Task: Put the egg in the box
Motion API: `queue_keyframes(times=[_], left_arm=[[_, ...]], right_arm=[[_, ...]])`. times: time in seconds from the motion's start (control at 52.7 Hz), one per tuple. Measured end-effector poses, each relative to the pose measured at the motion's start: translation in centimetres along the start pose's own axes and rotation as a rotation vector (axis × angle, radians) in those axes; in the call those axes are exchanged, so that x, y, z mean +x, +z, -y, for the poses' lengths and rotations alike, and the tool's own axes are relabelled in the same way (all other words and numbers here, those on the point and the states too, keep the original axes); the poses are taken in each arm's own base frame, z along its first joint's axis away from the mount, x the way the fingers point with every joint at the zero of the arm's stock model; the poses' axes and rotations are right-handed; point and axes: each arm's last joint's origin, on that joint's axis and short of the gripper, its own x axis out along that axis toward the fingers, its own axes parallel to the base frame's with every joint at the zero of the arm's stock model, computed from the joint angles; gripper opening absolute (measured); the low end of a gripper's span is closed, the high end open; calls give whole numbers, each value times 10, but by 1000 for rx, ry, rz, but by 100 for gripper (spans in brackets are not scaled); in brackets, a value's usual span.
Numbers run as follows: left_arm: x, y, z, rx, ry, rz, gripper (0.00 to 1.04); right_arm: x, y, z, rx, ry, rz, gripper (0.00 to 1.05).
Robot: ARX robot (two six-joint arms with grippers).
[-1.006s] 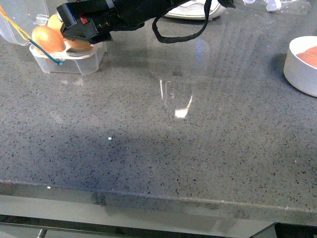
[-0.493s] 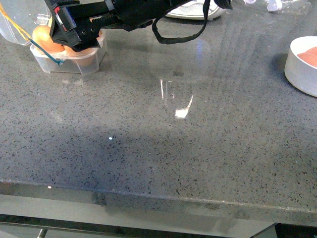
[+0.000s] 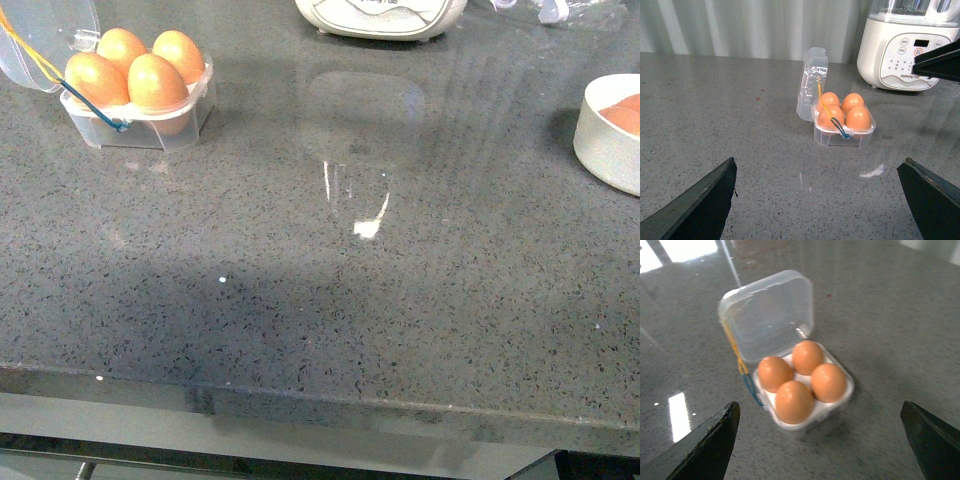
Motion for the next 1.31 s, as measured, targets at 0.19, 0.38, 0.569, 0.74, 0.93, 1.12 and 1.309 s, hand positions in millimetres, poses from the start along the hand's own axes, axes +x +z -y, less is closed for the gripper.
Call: queue_keyframes(times=[0.19,0.38,0.569,0.74,0.93,1.12,1.309], left_arm=[[0,0,0,0,0,0,98],[0,0,0,0,0,0,98],[0,0,0,0,0,0,98],[0,0,0,0,0,0,98],[0,0,0,0,0,0,98],[0,0,0,0,0,1,98],[0,0,0,0,0,1,98]], right_arm=[[-35,-10,21,60,-252,2,97],[-108,-28,45,-17,-676,12,97],[-163,-49,58,-97,-911,2,97],[-208,-67,62,-92,-1032,5,97],[-253,-76,58,-100,-1156,55,97],[-271,-96,9,58,-1036,284,56],[-267,-111,-27,72,-1035,322,19]])
